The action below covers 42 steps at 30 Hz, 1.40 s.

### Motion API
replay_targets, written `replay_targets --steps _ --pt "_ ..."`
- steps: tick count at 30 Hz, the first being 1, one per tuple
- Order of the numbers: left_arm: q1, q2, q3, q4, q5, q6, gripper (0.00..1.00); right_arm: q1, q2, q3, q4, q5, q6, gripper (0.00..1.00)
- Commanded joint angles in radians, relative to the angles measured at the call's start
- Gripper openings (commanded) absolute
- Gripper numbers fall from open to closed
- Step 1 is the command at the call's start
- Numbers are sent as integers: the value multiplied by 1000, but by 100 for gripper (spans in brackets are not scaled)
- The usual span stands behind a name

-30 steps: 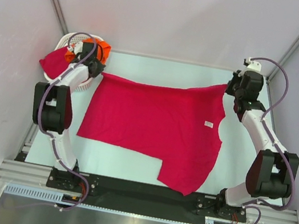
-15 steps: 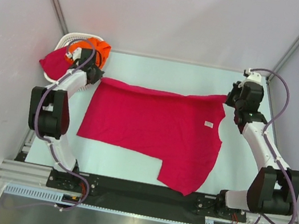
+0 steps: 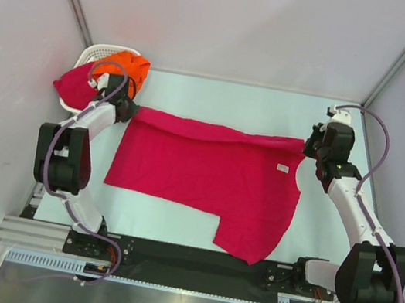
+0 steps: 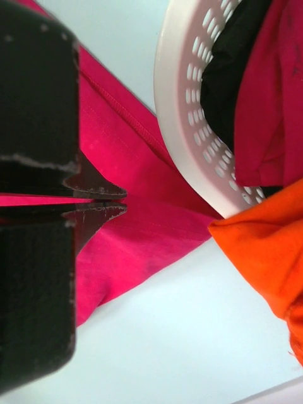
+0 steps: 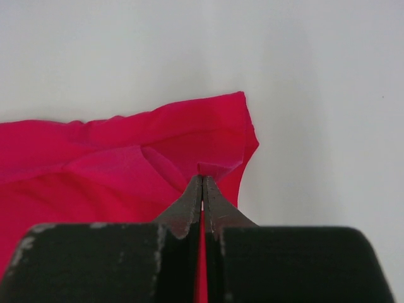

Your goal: Fold and stack the t-shirts

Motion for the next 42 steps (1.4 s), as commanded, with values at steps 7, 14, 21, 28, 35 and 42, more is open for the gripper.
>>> replay_targets --steps 7,14,21,28,35,42 --pt "-1 -43 -46 22 4 37 0 16 -62 -41 -50 19 -8 0" --pt "-1 -31 -51 17 -3 37 0 22 -64 -65 -86 -14 -20 0" --pt "-3 -12 -61 13 -20 41 0 33 -64 -78 -111 -6 -25 0" --pt "-1 -6 -75 16 -26 48 0 63 -104 -81 -142 -14 -22 0" --pt "-1 0 -80 19 -28 45 0 94 -110 -79 -174 11 -19 0" --pt "0 6 -86 19 -26 44 0 117 -125 -82 -182 23 -9 0"
